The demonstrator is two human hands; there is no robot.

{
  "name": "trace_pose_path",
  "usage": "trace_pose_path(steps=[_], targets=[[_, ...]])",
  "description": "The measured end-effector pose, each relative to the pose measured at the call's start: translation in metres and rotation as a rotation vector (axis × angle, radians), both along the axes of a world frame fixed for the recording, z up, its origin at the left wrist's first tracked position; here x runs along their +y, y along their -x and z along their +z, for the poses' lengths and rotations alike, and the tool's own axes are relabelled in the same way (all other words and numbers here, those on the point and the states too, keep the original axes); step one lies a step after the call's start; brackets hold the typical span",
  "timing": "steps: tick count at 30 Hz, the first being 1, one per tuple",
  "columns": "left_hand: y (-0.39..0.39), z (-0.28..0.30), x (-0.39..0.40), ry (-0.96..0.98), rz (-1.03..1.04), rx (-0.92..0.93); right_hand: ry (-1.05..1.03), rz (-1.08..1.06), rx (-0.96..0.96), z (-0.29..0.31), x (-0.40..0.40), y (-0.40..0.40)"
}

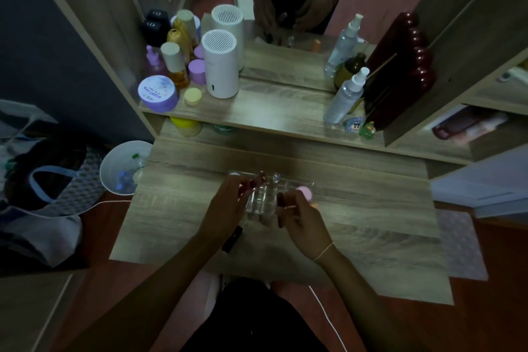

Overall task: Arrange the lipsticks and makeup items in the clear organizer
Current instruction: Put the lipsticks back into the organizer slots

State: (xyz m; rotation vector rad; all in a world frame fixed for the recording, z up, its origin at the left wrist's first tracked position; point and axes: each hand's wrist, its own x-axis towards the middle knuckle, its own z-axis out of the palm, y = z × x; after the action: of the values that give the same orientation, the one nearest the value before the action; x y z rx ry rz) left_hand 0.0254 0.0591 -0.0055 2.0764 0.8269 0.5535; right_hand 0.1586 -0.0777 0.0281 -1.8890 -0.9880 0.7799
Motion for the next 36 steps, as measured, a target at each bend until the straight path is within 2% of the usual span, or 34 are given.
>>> trace_pose_path(steps=[2,7,14,21,25,30,36], targets=[[-0.006,-0.004,-0.004,0.058,0.009,-0.02,-0.008,-0.022,-0.011,0.003,-0.001,-0.005],[-0.015,-0.017,-0.005,0.065,0.025,0.02,0.023,-0.109,0.045,-0.001,-0.001,-0.019],[-0.018,-0.021,-0.002,0.083,0.061,0.061,-0.032,-0.259,-0.052,-0.008,0.01,-0.043],[-0.03,-0.017,-0.002,0.17,0.118,0.18,-0.063,-0.218,-0.101,-0.016,0.024,-0.053],[-0.032,-0.015,0.002,0.094,0.073,0.207,-0.042,-0.184,-0.109,-0.021,0.031,-0.056],[-0.032,-0.012,0.006,0.051,-0.068,0.227,0.028,-0.089,-0.26,-0.029,0.036,-0.059],[-0.026,-0.025,0.007,-0.027,-0.096,0.389,0.164,0.004,-0.394,-0.041,0.044,-0.061]])
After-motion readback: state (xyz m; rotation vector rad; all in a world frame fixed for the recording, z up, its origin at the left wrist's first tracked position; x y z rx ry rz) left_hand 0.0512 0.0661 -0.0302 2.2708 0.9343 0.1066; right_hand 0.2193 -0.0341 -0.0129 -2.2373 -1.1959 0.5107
